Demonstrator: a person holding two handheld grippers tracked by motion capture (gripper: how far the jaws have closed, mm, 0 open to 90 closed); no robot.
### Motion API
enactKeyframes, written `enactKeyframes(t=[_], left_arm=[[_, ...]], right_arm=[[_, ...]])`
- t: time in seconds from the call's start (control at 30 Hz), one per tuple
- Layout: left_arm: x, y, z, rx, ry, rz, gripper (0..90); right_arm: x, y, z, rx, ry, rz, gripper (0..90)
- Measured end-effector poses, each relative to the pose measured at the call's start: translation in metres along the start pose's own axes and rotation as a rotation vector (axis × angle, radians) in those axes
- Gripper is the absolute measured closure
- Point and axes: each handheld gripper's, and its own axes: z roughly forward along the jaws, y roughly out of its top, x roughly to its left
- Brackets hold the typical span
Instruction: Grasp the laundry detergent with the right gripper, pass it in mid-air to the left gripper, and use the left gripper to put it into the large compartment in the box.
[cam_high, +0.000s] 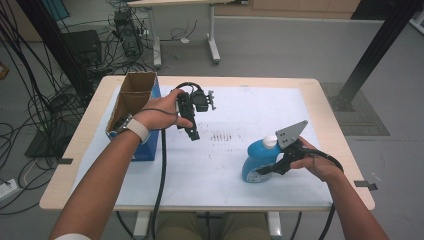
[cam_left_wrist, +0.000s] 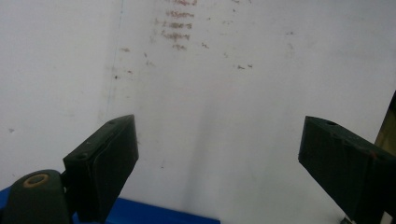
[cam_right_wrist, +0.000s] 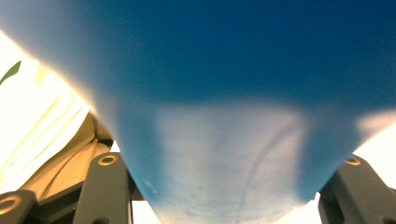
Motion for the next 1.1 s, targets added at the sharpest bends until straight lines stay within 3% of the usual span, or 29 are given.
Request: enactKeyframes(t=[1.1], left_arm=[[0.0002, -0.0036, -0.0023, -0.010, 0.008, -0.012, 12.3]], right_arm=[[-0.0006, 0.0003, 0.0002, 0.000, 0.003, 0.004, 41.6]])
